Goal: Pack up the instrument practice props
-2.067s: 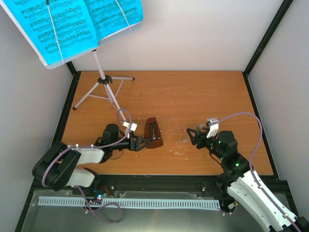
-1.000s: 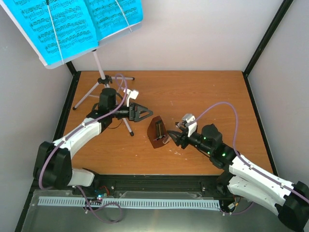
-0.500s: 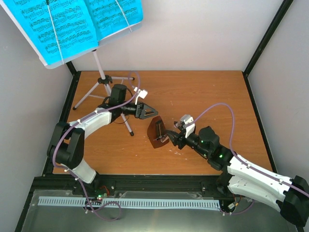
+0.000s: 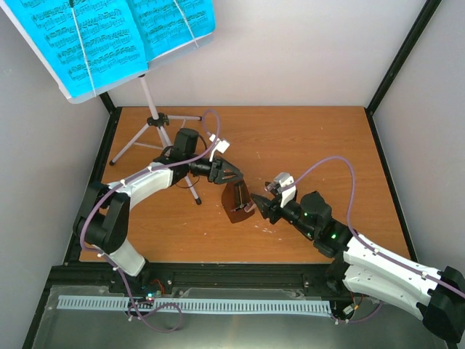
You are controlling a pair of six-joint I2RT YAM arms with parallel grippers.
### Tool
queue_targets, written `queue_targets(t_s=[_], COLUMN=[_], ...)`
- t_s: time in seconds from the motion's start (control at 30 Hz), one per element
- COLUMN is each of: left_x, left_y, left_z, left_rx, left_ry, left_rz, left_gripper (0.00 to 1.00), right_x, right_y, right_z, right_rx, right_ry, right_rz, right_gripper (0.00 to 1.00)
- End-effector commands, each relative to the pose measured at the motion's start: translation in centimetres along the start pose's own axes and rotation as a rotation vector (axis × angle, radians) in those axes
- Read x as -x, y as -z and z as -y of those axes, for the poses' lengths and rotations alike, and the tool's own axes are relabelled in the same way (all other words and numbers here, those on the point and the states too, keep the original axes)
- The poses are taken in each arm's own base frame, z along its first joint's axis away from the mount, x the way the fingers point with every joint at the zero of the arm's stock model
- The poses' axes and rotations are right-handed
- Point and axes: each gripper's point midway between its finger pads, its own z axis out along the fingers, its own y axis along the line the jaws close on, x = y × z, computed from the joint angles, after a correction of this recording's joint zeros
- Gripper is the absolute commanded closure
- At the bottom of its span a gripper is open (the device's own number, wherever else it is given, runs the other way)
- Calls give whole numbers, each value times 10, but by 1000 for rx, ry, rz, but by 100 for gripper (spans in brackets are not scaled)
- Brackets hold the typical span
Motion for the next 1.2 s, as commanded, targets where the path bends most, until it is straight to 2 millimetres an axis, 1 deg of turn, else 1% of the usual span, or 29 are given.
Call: queue_targets(t_s=[0.0,0.27,0.47,0.63,0.87,1.03,1.17], left_x=[10,3,-2,-5,-7,-8,-9], left_y=[1,2,3,2,-1,-2,-2], left_z=[4,4,4,5,0,0,-3], left_rx=[20,37,45,39,39,41,62], left_ry=[-64,-39,-32,-24,-12,-10,-6], left_rz=[2,4,1,-3,-12,-18,-26], left_gripper=[37,39,43,45,47,47,47], right_x=[0,-4,-5,-4,-13,-19,-29], right_y=[-1,-4,-5,-10,-24,-33,-37], right_z=[1,-2,-3,-4,-5,-13,-12], right_rx=[-12,-38,-49,-90,-124,-185,-208], right_ry=[20,64,60,86,67,105,62], right_rz=[18,6,30,52,67,49,36], right_gripper=[57,57,57,57,57,57,58])
